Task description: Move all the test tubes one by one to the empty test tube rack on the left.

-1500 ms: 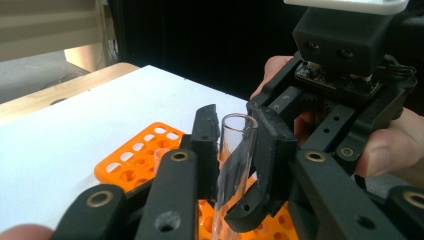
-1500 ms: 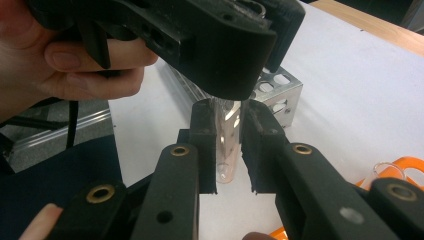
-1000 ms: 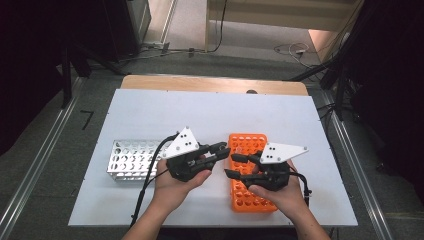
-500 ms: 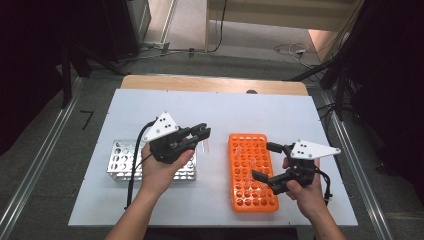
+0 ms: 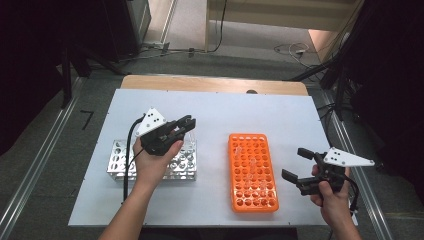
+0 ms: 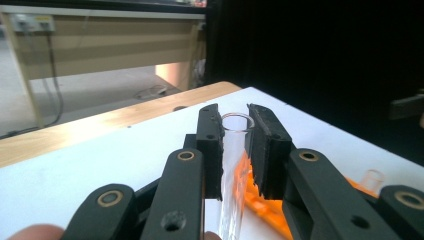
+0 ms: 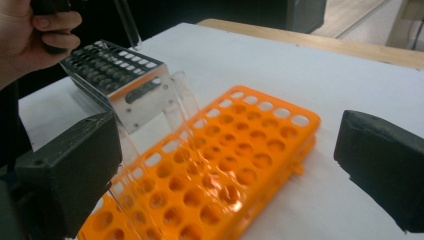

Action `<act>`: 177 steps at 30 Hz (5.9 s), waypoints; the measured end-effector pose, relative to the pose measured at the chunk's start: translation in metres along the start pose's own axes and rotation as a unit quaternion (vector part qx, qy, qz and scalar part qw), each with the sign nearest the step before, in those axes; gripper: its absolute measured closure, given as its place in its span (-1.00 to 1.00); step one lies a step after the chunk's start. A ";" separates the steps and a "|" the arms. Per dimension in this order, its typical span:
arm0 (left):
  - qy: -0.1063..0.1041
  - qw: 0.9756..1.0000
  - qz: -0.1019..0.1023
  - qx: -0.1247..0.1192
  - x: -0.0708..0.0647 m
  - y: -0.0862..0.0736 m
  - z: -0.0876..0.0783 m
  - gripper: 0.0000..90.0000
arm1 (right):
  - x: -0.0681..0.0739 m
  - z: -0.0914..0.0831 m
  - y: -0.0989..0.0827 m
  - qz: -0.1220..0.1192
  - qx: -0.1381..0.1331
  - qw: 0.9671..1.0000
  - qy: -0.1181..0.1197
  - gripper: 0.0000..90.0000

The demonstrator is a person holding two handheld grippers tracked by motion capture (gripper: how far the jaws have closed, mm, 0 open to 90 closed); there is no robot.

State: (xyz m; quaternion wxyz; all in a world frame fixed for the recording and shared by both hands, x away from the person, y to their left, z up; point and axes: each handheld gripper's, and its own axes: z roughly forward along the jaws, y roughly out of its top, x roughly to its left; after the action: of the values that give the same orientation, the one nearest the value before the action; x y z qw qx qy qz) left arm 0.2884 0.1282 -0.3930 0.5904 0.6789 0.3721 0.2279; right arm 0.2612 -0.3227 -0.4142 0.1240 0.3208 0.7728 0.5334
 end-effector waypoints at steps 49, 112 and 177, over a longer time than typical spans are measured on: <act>0.067 0.993 -0.007 0.098 -0.001 -0.033 0.022 0.66 | -0.014 -0.014 -0.020 0.014 0.005 1.000 -0.016 -1.00; -0.081 0.994 -0.022 0.067 -0.036 -0.043 -0.018 -1.00 | 0.020 0.042 -0.038 -0.049 0.115 0.983 0.137 0.12; -0.106 0.993 -0.011 0.058 -0.054 -0.031 -0.018 -1.00 | 0.056 0.026 0.007 -0.075 0.078 0.983 0.147 0.65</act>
State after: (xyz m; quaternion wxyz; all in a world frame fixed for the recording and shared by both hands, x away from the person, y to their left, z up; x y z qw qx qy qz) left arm 0.2338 0.0988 -0.4124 0.5883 0.7286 0.3273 0.1261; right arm 0.2350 -0.2662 -0.4099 0.0234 0.1886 0.8434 0.5025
